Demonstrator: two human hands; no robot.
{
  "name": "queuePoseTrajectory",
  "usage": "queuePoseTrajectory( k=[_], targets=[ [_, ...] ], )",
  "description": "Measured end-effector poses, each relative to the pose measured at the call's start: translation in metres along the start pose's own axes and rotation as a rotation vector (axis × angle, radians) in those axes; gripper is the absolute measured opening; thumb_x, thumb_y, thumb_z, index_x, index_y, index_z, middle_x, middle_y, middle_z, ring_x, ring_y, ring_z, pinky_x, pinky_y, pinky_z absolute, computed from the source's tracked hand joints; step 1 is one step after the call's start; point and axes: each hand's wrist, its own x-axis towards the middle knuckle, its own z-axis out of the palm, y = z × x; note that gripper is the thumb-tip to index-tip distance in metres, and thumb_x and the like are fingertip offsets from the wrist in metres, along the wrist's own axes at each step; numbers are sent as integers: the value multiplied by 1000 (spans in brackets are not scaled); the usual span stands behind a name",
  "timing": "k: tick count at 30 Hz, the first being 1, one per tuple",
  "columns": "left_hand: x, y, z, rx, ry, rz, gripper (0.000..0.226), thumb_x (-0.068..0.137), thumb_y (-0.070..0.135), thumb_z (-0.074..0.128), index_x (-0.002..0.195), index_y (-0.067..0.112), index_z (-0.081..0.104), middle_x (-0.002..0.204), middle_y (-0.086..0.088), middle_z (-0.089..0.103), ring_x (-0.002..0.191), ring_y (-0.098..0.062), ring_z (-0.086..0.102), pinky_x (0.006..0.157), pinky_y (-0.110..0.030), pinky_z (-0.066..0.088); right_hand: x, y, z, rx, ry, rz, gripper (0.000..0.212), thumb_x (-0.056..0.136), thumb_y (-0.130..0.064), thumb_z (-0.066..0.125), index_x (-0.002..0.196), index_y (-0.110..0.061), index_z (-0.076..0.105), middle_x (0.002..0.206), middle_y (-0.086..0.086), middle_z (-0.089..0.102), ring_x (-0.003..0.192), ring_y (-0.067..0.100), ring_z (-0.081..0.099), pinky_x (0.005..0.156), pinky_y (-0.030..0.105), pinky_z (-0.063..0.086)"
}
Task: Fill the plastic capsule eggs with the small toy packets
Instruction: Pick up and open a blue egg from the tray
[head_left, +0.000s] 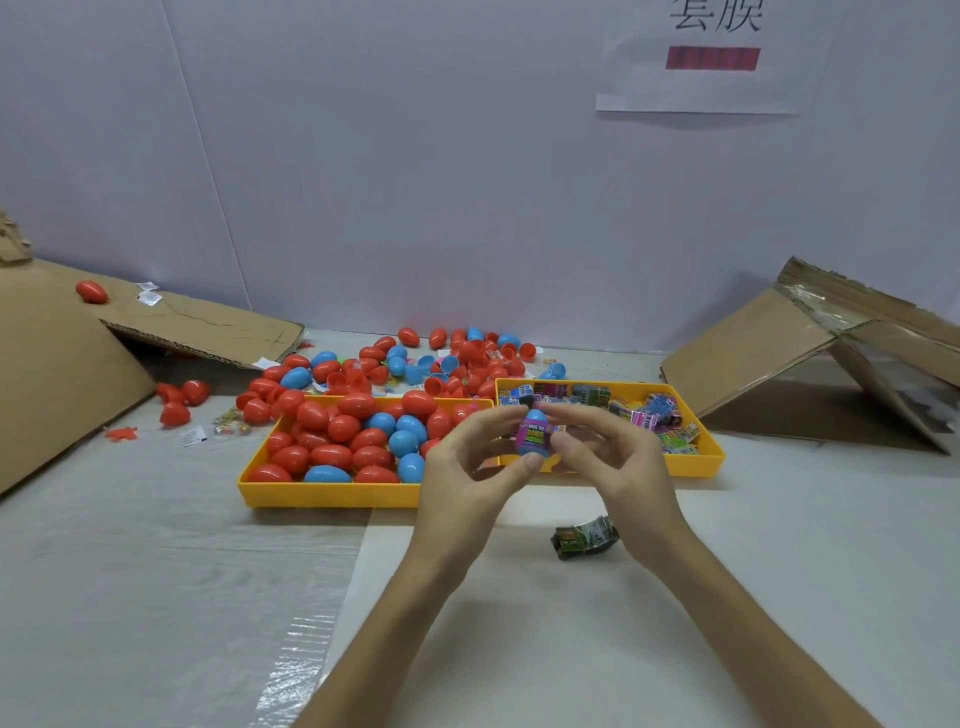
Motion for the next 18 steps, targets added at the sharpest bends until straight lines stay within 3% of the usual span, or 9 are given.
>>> queuePoseTrajectory(
  k=[10,18],
  targets=[
    [-1,0,2,-61,-32,9,42,91,5,70,117,37,69,111,19,74,110,-4,69,87,-17,55,1,-1,-1,81,-79,67,37,88,-21,72,125,-25,70,123,1,71,106,23,72,79,27,58],
    [0,-3,2,-96,25,-35,31,88,12,73,111,33,73,107,14,77,107,-8,71,81,-19,57,2,-1,1,73,-37,60,28,84,-20,77,111,-25,72,113,3,71,102,24,72,79,31,59]
  ],
)
